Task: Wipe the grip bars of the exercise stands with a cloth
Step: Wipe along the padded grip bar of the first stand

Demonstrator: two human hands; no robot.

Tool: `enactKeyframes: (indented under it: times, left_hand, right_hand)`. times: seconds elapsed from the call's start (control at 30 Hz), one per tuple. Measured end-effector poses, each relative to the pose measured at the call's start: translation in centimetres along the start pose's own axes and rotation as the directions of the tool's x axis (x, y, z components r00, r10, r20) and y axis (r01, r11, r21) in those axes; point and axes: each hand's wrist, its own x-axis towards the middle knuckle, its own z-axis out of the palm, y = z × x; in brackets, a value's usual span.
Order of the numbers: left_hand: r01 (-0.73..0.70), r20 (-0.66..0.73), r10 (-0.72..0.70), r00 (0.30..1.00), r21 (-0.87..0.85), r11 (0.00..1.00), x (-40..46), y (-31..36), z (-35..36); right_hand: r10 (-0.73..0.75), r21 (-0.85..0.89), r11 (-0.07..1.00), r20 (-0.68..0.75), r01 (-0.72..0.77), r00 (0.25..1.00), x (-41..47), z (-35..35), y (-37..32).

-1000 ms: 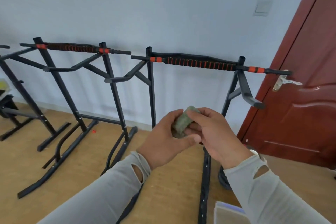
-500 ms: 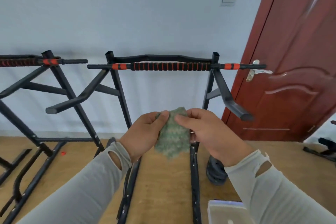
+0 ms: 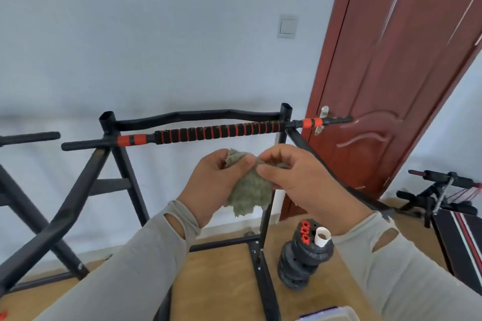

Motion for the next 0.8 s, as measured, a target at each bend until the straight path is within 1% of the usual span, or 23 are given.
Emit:
enactKeyframes:
  times: [0.07,0.1,0.2,0.27,0.33,0.37,0.4,0.47,0.5,0.53,0.57,0.63,0.73,0.8]
  left_hand:
    - [0.011,-0.018,-0.011,1.0,-0.014,1.0,1.4,-0.1,-0.6]
    - [0.025,-0.008,-0.026,1.0,-0.033,0.999,2.0,-0.1,-0.8]
    - [0.092,0.073,-0.084,0.994,-0.11,0.99,3.5,-0.1,-1.6]
    - [0.064,0.079,-0.054,0.995,-0.124,0.99,4.3,-0.2,-1.9]
    - [0.012,0.069,-0.004,0.998,-0.116,0.993,5.1,-0.3,-2.1]
    - [-0.012,0.093,0.024,0.995,-0.124,0.992,5.5,-0.4,-2.2]
    - [-0.034,0.135,0.052,0.99,-0.134,0.99,5.8,-0.4,-2.3]
    - [-0.052,0.239,0.086,0.967,-0.146,0.988,6.5,-0.5,-2.4]
    - [-0.051,0.276,0.087,0.957,-0.136,0.989,6.9,-0.5,-2.3]
    - [-0.056,0.291,0.086,0.953,-0.109,0.992,7.3,-0.5,-2.2]
    - [-0.067,0.286,0.085,0.954,-0.071,0.995,7.8,-0.6,-1.9]
    - [-0.09,0.233,0.087,0.968,0.003,0.996,9.1,-0.8,-1.4]
    - [-0.109,0.155,0.093,0.984,0.101,0.989,11.7,-1.0,-0.1]
    - [-0.128,0.158,0.099,0.982,0.185,0.974,13.7,-1.2,1.1]
  right_hand:
    - [0.019,-0.013,1.0,-0.053,-0.019,0.998,1.1,0.3,-0.9]
    - [0.061,0.011,0.998,-0.065,-0.06,0.996,1.6,0.3,-1.4]
    - [0.157,0.062,0.986,-0.073,-0.153,0.985,3.0,0.4,-2.8]
    - [0.208,0.071,0.977,-0.069,-0.203,0.976,3.9,0.3,-3.2]
    - [0.219,0.057,0.975,-0.072,-0.215,0.973,4.9,0.0,-3.3]
    - [0.228,0.075,0.972,-0.051,-0.223,0.972,5.3,-0.4,-3.4]
    - [0.243,0.102,0.965,0.001,-0.242,0.97,5.7,-0.8,-3.5]
    - [0.283,0.114,0.946,0.168,-0.304,0.944,6.5,-2.0,-3.6]
    - [0.302,0.092,0.939,0.239,-0.331,0.923,6.8,-2.7,-3.6]
    - [0.316,0.066,0.936,0.276,-0.346,0.908,7.2,-3.3,-3.6]
    - [0.324,0.043,0.936,0.278,-0.349,0.904,7.6,-3.8,-3.5]
    - [0.305,0.039,0.946,0.218,-0.321,0.927,8.6,-4.7,-3.0]
    - [0.284,0.182,0.933,0.153,-0.31,0.946,10.5,-5.9,-1.8]
    - [0.309,0.228,0.91,0.179,-0.345,0.934,11.8,-7.0,-0.8]
